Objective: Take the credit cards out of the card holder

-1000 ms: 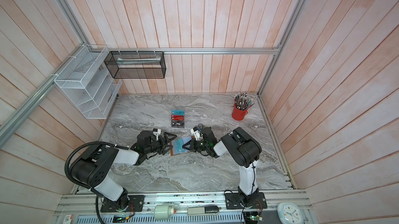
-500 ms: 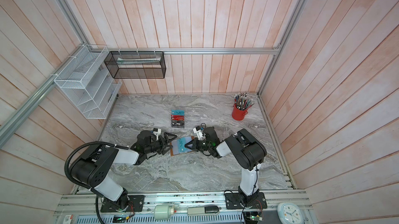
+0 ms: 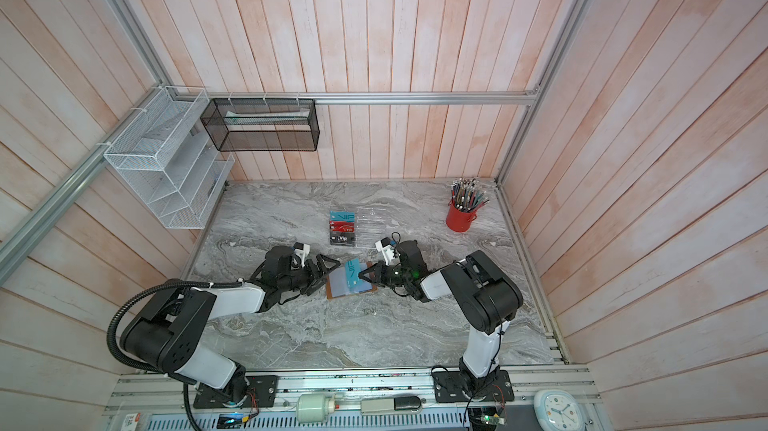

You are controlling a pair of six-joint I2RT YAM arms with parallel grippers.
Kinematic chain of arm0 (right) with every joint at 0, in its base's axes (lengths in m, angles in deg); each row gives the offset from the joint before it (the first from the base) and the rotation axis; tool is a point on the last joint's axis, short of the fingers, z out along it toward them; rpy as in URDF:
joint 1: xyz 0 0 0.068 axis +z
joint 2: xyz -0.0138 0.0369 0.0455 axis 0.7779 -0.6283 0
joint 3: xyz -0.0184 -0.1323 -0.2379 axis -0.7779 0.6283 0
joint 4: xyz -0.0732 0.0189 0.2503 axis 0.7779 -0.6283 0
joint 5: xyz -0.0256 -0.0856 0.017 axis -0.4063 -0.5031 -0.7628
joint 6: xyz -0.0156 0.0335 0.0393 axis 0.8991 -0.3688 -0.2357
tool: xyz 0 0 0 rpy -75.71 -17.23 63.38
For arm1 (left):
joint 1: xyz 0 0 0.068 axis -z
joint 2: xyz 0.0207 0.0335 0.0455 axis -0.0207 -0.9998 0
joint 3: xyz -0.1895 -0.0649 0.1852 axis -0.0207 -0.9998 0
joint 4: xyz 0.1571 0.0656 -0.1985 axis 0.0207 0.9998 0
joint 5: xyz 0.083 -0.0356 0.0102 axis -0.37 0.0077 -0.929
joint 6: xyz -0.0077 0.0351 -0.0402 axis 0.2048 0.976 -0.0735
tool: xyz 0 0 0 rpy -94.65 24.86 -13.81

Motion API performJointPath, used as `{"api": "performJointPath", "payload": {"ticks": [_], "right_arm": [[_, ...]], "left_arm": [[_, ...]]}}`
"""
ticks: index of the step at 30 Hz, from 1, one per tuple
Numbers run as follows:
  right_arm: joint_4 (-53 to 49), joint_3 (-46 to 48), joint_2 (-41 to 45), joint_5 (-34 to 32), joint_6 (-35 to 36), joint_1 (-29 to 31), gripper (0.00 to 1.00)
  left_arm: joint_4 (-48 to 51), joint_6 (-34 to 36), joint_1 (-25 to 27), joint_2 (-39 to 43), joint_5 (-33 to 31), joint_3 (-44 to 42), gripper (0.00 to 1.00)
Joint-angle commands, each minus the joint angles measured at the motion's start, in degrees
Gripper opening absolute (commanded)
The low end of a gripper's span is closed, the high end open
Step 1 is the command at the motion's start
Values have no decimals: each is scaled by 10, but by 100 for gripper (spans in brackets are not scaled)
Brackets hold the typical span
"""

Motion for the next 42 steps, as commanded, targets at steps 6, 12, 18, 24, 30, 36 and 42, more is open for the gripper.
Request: {"api": "performJointPath", "payload": {"ticks": [6, 12, 18, 24, 30, 36, 42], "right_arm": [[-17, 7, 44, 2, 13, -13, 0], [15, 11, 86, 28, -9, -14, 0], [47, 15, 122, 55, -23, -17, 0], [88, 18, 118, 83, -48, -34, 0], [130, 12, 99, 109, -67, -37, 0], [171, 16, 81, 130, -87, -37, 0], [192, 20, 76, 137, -89, -37, 0]], "left_arm": [[79, 105, 22, 32, -35, 70, 100], [76, 155, 33, 38, -35, 101, 100], [18, 162, 36, 38, 18, 101, 100], [-40, 167, 38, 67, 46, 80, 99], [-60, 177, 40, 76, 74, 73, 96], [-65, 179, 40, 67, 86, 73, 91], [-97, 170, 41, 54, 113, 73, 73]]}}
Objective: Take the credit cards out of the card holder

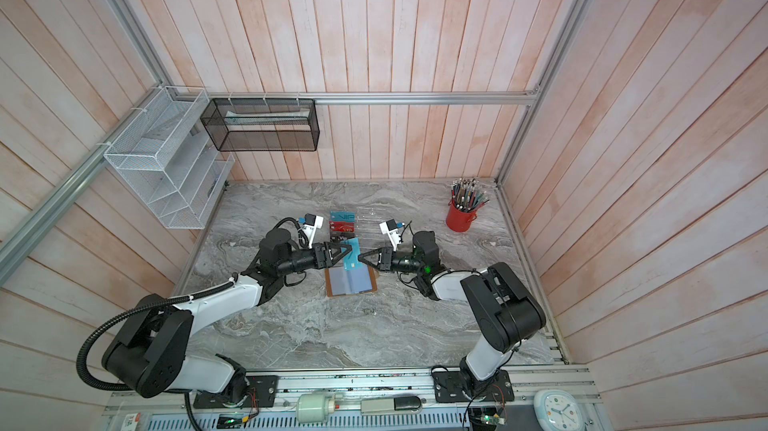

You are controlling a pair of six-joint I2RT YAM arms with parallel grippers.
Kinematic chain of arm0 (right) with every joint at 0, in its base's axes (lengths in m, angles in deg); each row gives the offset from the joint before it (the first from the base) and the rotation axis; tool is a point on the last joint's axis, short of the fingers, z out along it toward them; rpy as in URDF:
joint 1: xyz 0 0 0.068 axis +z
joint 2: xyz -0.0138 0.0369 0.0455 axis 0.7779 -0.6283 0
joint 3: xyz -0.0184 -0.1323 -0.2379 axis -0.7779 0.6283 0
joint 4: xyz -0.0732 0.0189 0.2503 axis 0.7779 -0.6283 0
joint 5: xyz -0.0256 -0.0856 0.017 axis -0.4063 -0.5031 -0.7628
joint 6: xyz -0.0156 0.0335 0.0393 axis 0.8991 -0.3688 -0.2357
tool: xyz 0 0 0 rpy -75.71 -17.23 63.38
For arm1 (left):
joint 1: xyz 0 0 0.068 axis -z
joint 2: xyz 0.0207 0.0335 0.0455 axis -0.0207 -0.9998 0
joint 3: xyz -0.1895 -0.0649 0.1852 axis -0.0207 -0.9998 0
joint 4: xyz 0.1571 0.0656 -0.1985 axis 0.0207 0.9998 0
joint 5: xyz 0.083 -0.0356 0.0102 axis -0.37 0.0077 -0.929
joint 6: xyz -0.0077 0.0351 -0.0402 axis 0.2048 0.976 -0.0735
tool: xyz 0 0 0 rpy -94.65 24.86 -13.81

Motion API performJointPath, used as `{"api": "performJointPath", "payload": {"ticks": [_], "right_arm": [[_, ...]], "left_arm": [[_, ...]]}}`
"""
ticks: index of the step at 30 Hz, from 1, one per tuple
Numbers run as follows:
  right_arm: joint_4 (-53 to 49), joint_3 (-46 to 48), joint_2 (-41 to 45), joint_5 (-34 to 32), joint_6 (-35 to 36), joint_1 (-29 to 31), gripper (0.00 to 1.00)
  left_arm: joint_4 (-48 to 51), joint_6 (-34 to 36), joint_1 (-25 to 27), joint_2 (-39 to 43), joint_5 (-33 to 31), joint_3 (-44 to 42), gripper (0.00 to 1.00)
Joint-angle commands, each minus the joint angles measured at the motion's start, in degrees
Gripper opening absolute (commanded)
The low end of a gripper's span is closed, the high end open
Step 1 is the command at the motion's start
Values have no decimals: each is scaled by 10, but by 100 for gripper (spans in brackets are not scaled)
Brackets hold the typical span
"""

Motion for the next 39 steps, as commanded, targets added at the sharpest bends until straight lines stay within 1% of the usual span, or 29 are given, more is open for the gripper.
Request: {"api": "performJointPath", "payload": {"ticks": [1, 2, 6, 10, 17, 21, 24, 30, 34, 38, 39], "right_arm": [[43, 9, -11, 18, -7, -2, 0], [46, 8, -11, 18, -8, -2, 0], [73, 7, -17, 18, -21, -4, 0], [94, 5, -25, 13, -34, -8, 0], [124, 7, -26, 2, -50, -11, 0], [135, 10, -30, -6, -56, -11, 0], [153, 14, -34, -10, -68, -11, 0], [170, 13, -47, -13, -80, -11, 0], [171, 13, -51, -13, -80, -11, 0], [161, 12, -52, -13, -75, -11, 0], [159, 12, -52, -13, -74, -11, 3]], "left_arm": [[-36, 3, 3, -13, 32, -5, 70], [-38, 3, 3, -15, 36, -5, 68], [-47, 0, 5, -16, 46, -8, 66], [-51, 0, 6, -12, 46, -11, 62], [-57, -3, 7, -15, 52, -10, 43], [-57, -3, 7, -16, 52, -4, 37], [-59, -3, 7, -20, 54, 1, 25], [-58, -3, 8, -21, 60, 6, 13], [-49, 3, 9, -19, 61, 8, 10], [-41, 7, 9, -19, 61, 8, 9], [-39, 8, 9, -18, 61, 9, 9]]}}
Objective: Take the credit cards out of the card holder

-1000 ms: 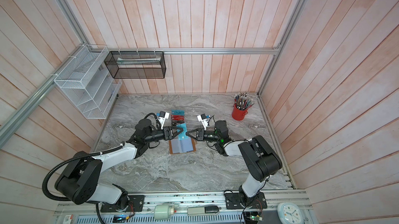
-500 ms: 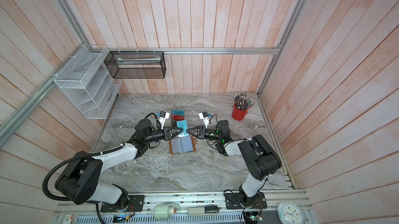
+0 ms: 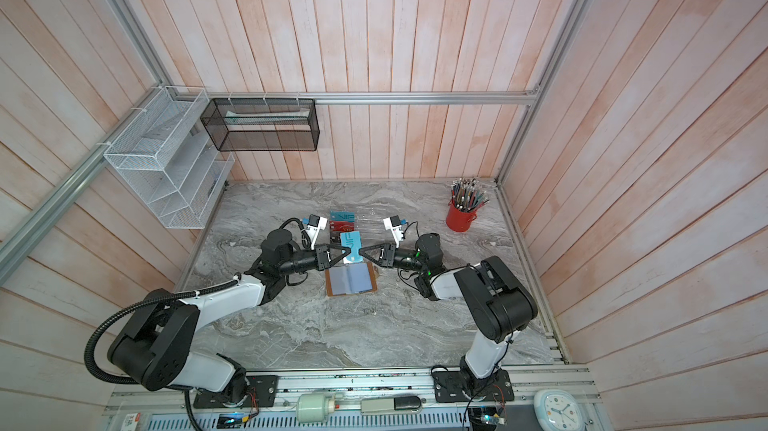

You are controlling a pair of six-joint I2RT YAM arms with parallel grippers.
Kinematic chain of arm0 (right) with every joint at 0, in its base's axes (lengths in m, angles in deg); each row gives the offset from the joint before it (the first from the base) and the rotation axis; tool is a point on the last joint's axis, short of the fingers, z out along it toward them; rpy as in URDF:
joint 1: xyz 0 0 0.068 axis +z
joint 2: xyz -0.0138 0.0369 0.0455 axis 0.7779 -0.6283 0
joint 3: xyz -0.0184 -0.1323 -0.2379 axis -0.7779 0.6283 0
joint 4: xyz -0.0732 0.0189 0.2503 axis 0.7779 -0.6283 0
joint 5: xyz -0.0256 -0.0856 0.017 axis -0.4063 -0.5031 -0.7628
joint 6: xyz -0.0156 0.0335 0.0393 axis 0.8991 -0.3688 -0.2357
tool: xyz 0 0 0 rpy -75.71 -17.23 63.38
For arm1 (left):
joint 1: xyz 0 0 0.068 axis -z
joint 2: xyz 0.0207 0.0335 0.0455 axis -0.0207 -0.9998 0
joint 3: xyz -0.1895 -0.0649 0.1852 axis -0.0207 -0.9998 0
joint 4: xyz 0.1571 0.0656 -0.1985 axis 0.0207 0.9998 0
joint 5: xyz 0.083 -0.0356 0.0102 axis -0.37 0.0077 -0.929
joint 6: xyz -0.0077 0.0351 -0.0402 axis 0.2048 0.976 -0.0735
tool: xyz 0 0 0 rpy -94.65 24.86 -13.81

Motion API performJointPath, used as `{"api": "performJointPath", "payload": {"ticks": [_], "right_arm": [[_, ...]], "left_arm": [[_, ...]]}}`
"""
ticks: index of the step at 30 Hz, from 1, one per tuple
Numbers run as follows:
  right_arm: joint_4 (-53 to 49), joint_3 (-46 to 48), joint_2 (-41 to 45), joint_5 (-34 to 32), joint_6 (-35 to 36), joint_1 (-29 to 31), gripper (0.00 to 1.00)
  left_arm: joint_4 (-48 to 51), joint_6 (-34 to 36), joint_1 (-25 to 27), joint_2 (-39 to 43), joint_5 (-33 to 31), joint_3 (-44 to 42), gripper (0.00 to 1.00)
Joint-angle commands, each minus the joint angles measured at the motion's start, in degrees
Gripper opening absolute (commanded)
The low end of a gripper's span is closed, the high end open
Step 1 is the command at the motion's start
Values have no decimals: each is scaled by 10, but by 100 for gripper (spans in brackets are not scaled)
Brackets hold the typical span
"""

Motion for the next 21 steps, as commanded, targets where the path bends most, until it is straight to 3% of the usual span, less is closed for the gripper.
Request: {"api": "performJointPath", "payload": {"ticks": [1, 3, 6, 15, 21], "right_arm": [[2, 4, -10, -11, 2, -2, 5], [-3, 4, -10, -12, 5, -2, 10], [-14, 4, -6, -13, 12, -2, 24], [-20, 10, 6, -12, 16, -8, 46], [-118, 14, 62, -22, 77, -17, 72]], "left_arm": [[-3, 16, 5, -1, 19, 12, 8], [3, 19, 5, -1, 19, 14, 7], [11, 22, 5, -1, 17, 17, 7], [46, 42, 4, -1, 16, 30, 2], [181, 136, 1, -1, -12, 86, 0]]}}
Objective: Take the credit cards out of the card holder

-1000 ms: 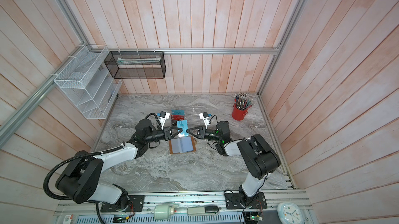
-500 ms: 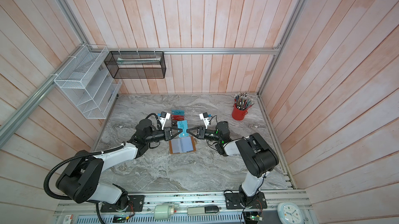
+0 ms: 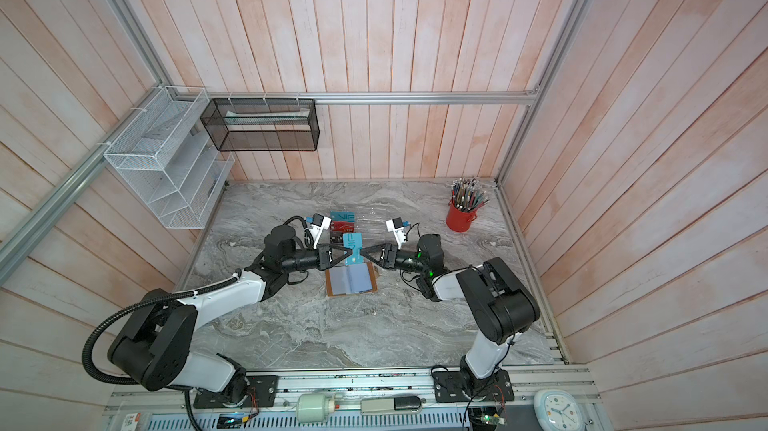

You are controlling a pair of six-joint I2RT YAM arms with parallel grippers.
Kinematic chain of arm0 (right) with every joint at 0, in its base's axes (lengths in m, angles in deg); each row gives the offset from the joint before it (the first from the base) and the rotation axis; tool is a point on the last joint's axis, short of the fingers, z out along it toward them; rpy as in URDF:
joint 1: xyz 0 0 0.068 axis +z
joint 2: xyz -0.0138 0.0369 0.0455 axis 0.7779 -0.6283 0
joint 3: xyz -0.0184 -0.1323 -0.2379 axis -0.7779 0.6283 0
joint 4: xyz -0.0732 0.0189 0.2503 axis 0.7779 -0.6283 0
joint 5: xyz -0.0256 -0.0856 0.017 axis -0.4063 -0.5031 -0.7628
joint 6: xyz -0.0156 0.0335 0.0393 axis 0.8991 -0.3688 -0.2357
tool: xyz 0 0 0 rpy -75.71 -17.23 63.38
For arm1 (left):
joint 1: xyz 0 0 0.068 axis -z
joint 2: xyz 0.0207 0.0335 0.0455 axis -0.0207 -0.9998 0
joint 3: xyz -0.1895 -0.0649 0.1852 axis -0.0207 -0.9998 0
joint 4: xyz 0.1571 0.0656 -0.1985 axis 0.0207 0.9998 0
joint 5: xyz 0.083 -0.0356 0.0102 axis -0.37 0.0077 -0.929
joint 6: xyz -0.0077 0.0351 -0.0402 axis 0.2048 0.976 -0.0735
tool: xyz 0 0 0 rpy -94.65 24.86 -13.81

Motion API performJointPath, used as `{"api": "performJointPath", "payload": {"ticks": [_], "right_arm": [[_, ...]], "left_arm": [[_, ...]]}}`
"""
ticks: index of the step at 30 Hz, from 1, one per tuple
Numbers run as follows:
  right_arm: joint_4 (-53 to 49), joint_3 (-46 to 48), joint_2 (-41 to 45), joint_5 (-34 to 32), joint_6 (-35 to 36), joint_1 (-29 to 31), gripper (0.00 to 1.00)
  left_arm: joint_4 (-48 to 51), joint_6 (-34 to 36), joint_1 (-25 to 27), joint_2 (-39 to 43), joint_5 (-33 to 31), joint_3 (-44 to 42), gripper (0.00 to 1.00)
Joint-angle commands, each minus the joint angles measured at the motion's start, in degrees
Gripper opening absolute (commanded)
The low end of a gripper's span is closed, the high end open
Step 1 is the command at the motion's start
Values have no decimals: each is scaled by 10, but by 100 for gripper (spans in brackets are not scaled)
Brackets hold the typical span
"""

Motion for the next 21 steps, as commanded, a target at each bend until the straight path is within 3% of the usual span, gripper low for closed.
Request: {"api": "performJointPath", "payload": {"ticks": [1, 5, 10, 21], "right_arm": [[-86, 0, 49, -14, 67, -5, 76], [-226, -21, 98, -47, 152, -5, 88], [-347, -48, 144, -89, 217, -6, 92], [-564, -125, 172, -227, 325, -6, 98]], "left_arm": [[114, 92, -3, -4, -24, 56, 0], [257, 186, -7, -25, -81, 139, 0], [401, 296, -17, -57, -154, 244, 0], [567, 590, -24, -136, -277, 419, 0]]}}
